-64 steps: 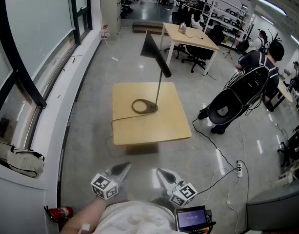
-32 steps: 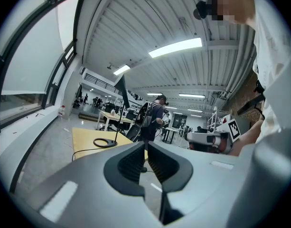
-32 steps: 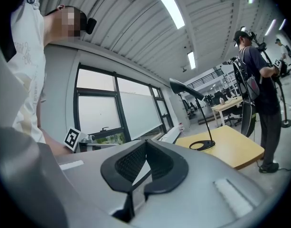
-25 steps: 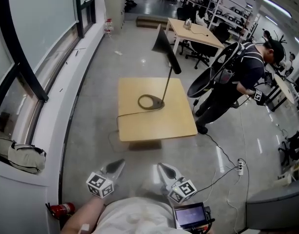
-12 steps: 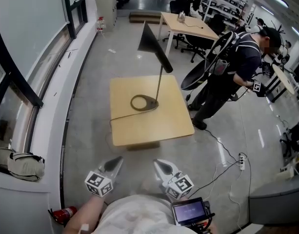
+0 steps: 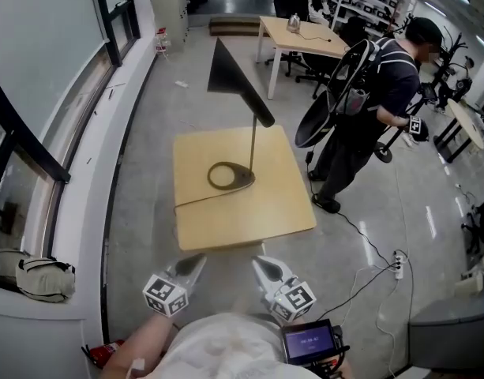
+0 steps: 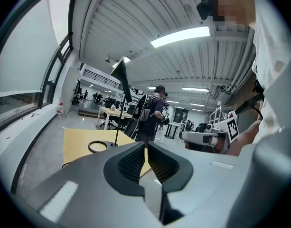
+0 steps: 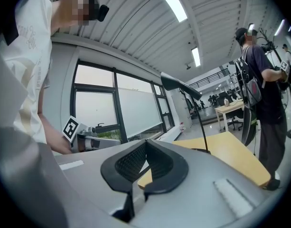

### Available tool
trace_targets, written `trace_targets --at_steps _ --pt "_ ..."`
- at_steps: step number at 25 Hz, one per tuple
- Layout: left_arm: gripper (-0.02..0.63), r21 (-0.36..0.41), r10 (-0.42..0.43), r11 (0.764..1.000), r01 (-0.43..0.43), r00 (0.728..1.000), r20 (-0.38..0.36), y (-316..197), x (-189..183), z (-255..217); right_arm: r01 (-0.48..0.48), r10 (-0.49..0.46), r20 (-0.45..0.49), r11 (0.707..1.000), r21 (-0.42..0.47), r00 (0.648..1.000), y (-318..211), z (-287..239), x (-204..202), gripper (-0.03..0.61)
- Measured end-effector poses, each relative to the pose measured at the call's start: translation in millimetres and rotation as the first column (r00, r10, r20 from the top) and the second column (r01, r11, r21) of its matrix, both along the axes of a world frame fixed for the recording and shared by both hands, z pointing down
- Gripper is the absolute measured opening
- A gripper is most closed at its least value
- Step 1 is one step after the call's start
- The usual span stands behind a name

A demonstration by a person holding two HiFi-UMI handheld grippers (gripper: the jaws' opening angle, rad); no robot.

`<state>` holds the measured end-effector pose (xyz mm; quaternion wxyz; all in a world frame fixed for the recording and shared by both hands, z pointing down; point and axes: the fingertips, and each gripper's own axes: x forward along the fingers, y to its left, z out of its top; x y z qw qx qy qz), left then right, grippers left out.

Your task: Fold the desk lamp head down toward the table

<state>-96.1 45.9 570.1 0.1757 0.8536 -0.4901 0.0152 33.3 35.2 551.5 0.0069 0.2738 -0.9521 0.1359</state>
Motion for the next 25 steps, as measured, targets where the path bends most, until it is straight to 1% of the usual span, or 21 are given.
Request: trace_targets --at_steps 4,9,16,20,25 --pt "0.019 0.006 0.028 1.0 -0.028 0.999 0.022 -23 13 -3 -0.018 0.018 0.001 1.0 0.001 1.0 -20 4 12 0.012" --pt "0.02 0.011 0.027 1.0 -0.027 0.999 0.033 -47 27 -8 -0.015 0.015 0.012 1.0 0.005 1.0 -44 -1 25 0.012" --pt "0.018 0.012 0.015 1.0 -0.015 0.999 0.049 -61 43 -9 0.01 -0.01 0.025 1.0 0.004 1.0 -62 0 37 0.012" --pt "0.017 0.004 0.031 0.999 -0.032 0.997 0.066 -65 48 -11 0.0 0.0 0.035 1.0 -0.005 0.999 -71 -2 42 0.012" --pt "0.017 0.007 0.041 0.999 -0.042 0.996 0.083 -77 46 -15 -0.015 0.016 0.044 1.0 -0.027 0.999 -83 5 41 0.012"
